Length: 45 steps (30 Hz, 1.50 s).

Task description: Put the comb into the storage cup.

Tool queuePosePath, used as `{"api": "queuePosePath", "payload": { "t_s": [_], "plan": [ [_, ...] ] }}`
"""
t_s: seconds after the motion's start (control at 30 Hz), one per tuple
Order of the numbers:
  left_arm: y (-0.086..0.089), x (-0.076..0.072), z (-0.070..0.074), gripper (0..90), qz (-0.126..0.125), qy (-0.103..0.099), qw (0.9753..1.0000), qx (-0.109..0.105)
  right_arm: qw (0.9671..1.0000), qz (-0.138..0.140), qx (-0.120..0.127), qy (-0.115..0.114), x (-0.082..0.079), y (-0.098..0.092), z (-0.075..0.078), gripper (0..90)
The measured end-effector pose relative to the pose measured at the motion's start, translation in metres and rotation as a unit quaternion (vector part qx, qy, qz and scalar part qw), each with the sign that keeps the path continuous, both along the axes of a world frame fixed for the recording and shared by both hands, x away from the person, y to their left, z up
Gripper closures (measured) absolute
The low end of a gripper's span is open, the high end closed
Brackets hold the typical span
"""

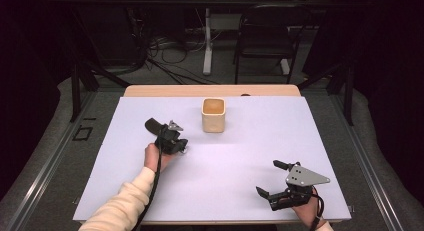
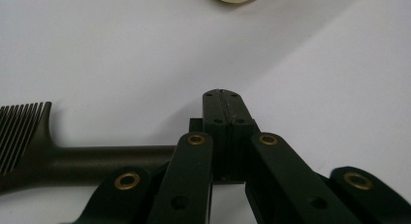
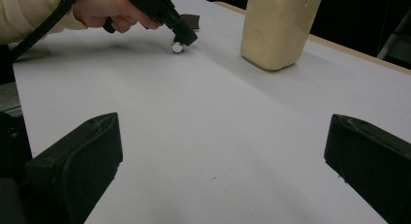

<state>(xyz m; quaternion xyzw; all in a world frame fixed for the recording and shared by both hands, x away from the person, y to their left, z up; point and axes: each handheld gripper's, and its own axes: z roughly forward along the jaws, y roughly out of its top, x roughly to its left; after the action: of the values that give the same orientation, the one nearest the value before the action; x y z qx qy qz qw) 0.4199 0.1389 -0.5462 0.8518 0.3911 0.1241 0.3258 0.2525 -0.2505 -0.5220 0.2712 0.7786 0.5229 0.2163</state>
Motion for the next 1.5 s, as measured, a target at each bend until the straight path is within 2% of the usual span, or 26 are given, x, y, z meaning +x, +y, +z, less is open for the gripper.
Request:
{"api": "queuePosePath", "payload": {
  "t_s": [0.43,0.87,1.33,1.5],
  "plan": [
    [0.003,-0.019,0.000,90.0,-0.007,0.001,1.0000,0.005,1.0000,0.001,-0.003,0.001,0.000,0.001,0.000,0.0],
    [0.010,-0.030,-0.001,90.0,-0.002,0.000,1.0000,0.005,1.0000,0.001,-0.002,0.001,0.000,0.001,0.000,0.0],
    [0.024,-0.043,0.001,90.0,0.001,0.001,0.9999,0.012,1.0000,0.002,-0.002,0.002,0.000,0.001,0.000,0.0],
    [0.032,-0.047,0.001,89.9,0.010,-0.002,0.9999,0.012,1.0000,0.003,-0.003,0.002,0.000,0.001,0.000,0.0]
  ]
}}
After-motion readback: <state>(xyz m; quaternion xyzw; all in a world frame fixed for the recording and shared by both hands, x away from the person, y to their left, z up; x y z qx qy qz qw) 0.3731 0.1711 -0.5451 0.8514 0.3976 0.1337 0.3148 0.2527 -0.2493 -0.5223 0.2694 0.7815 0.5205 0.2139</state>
